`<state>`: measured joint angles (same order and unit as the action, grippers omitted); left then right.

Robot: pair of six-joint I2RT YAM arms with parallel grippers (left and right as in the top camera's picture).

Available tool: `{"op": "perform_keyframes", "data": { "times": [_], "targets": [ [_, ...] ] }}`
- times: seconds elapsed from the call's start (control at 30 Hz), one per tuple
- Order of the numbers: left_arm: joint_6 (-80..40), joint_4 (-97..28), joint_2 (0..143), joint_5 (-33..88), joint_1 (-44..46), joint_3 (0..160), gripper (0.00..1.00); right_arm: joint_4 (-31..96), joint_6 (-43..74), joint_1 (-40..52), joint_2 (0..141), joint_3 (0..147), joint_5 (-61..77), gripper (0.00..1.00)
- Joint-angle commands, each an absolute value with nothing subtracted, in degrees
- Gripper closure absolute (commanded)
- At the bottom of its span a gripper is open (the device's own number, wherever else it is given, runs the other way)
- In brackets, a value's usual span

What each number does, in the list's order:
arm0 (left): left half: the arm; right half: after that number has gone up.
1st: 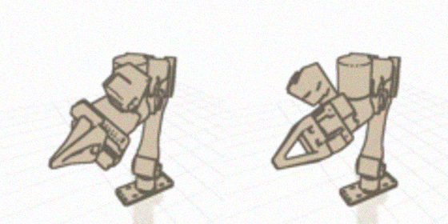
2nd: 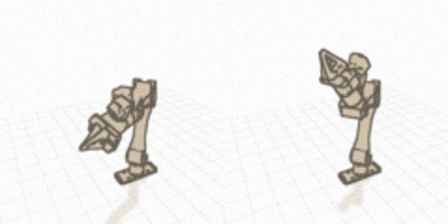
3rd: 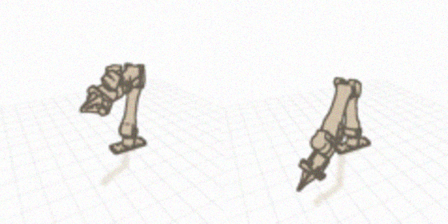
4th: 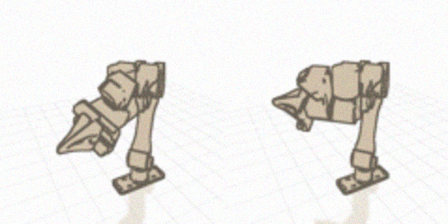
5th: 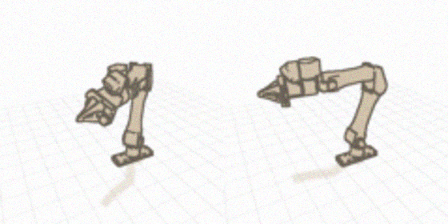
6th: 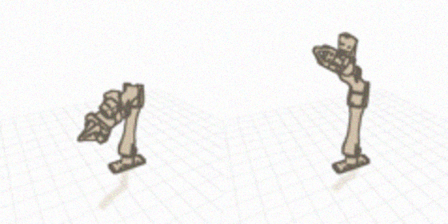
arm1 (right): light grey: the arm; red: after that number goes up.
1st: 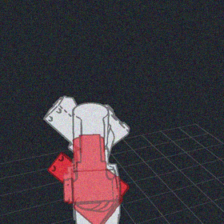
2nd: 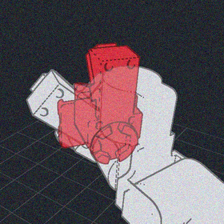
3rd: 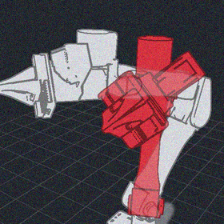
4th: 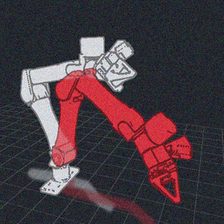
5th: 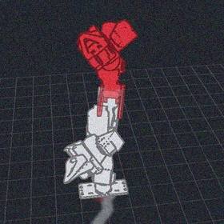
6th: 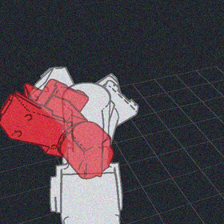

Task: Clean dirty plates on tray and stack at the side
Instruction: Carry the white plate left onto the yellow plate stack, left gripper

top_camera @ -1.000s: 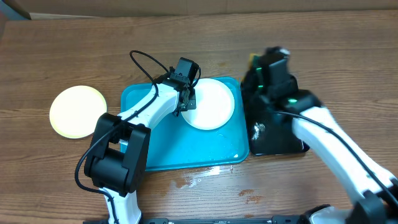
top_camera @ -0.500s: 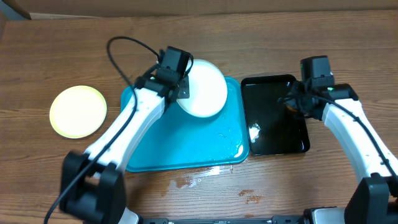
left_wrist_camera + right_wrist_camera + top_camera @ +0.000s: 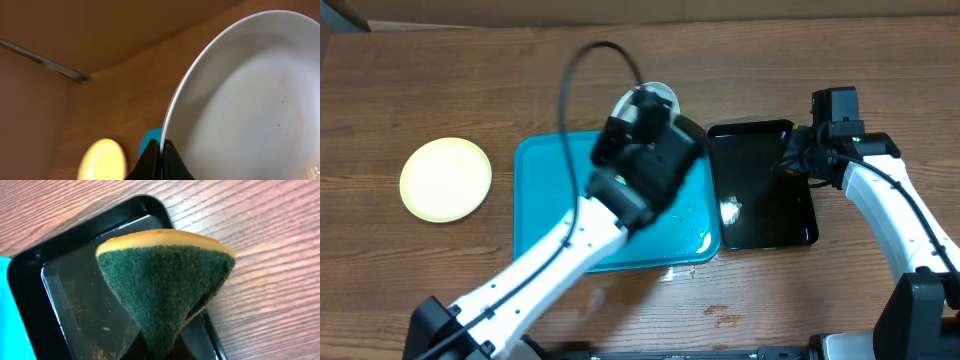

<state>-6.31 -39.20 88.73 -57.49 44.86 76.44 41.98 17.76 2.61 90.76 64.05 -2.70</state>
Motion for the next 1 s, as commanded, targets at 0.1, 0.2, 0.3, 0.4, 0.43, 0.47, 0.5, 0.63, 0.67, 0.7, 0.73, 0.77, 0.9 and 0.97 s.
{"op": "perform_keyframes", "data": {
  "times": [0.1, 0.2, 0.3, 0.4, 0.43, 0.47, 0.5, 0.63, 0.67, 0.7, 0.73, 0.77, 0.9, 0.97],
  "targets": [
    [-4.67, -39.35, 87.85, -76.73, 50.04, 77.49, 0.96, 40.77, 13.91, 2.50, 90.70, 64.07, 0.99, 0.96],
    [-4.75, -39.70, 87.83, -76.66, 50.59, 77.47, 0.96, 40.58, 13.34, 2.50, 90.70, 64.07, 1.67, 0.96],
    [-4.91, -39.62, 87.83, -76.71, 51.13, 77.47, 0.96, 40.58, 13.34, 2.50, 90.70, 64.07, 1.65, 0.96],
    [-4.91, -39.62, 87.83, -79.77, 52.45, 77.47, 0.96, 40.60, 13.37, 2.50, 90.70, 64.07, 1.65, 0.96],
    [-4.93, -39.57, 87.83, -81.58, 53.06, 77.47, 0.96, 40.60, 13.37, 2.50, 90.70, 64.07, 1.65, 0.96],
    [-4.93, -39.24, 87.83, -83.50, 53.69, 77.47, 0.96, 40.58, 13.39, 2.50, 90.70, 64.07, 1.67, 0.96],
    [-4.91, -38.79, 87.83, -84.73, 54.08, 77.47, 0.96, 40.56, 13.41, 2.50, 90.70, 64.07, 1.67, 0.96],
    [-8.47, -38.85, 87.83, -80.07, 54.13, 77.47, 0.96, 40.56, 13.43, 2.50, 90.70, 64.07, 1.72, 0.96],
    [-9.56, -39.03, 87.83, -76.31, 53.65, 77.47, 0.96, 40.56, 13.45, 2.50, 90.70, 64.07, 1.91, 0.96],
    [-10.46, -39.03, 87.83, -71.77, 52.93, 77.47, 0.96, 40.56, 13.45, 2.50, 90.70, 64.07, 2.48, 0.96],
    [-11.27, -39.07, 87.83, -66.85, 51.88, 77.47, 0.96, 40.56, 13.45, 2.50, 90.70, 64.07, 3.42, 0.96],
    [-12.58, -39.27, 87.83, -61.89, 50.50, 77.47, 0.96, 40.56, 13.45, 2.50, 90.70, 64.07, 4.40, 0.96],
    [-19.84, -41.60, 87.81, -43.35, 41.98, 77.49, 0.96, 40.80, 13.45, 2.70, 90.70, 64.07, 8.10, 0.96],
    [-21.71, -42.76, 87.81, -33.93, 36.23, 77.49, 0.96, 41.25, 13.43, 3.27, 90.70, 64.07, 8.23, 0.96]
  ]
}}
